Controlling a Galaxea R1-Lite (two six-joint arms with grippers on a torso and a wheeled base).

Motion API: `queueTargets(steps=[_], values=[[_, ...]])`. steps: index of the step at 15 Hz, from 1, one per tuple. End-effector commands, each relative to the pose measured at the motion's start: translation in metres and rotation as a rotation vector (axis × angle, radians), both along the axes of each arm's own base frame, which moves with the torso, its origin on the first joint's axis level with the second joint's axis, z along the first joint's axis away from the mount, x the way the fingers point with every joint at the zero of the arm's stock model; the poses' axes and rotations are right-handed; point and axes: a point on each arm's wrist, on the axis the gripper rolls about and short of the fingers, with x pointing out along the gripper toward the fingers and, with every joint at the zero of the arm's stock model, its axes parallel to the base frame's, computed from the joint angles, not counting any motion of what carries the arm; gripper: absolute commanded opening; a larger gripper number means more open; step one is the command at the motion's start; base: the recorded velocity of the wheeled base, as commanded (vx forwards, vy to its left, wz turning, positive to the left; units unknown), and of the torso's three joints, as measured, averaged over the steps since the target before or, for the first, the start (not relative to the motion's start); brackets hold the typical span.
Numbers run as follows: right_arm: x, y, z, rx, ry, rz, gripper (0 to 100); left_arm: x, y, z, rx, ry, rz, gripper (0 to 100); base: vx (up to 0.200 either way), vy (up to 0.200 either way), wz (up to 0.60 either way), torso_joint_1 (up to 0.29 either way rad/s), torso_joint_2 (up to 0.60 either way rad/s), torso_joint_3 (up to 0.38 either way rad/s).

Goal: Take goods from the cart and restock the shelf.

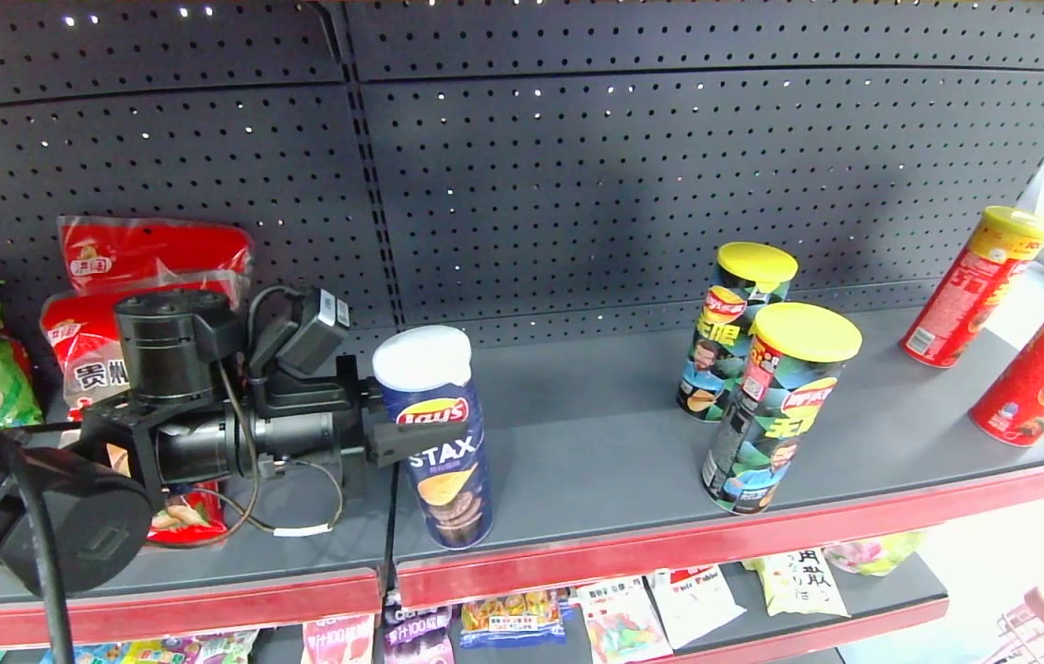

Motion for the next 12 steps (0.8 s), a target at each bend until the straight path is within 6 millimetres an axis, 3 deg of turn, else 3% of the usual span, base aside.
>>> queueTargets(steps=[1,10,11,12], values=[[0.001,0.0001,0.0,-0.001,0.008,0.0,0,-0.0023,0.0016,-0.0031,0.004,0.011,0.0,0,0.0,0.0,0.0,0.0,0.0,0.0],[0.0011,0.0001,-0.0004,-0.001,0.009,0.0,0,-0.009,0.0035,-0.0114,0.018,0.038,0.0,0,0.0,0.0,0.0,0.0,0.0,0.0],[0.0011,0.0001,-0.0004,-0.001,0.009,0.0,0,-0.009,0.0035,-0.0114,0.019,0.038,0.002,100,0.0,0.0,0.0,0.0,0.0,0.0],[0.0011,0.0001,-0.0004,-0.001,0.009,0.0,0,-0.009,0.0035,-0.0114,0.019,0.038,0.002,100,0.0,0.0,0.0,0.0,0.0,0.0]])
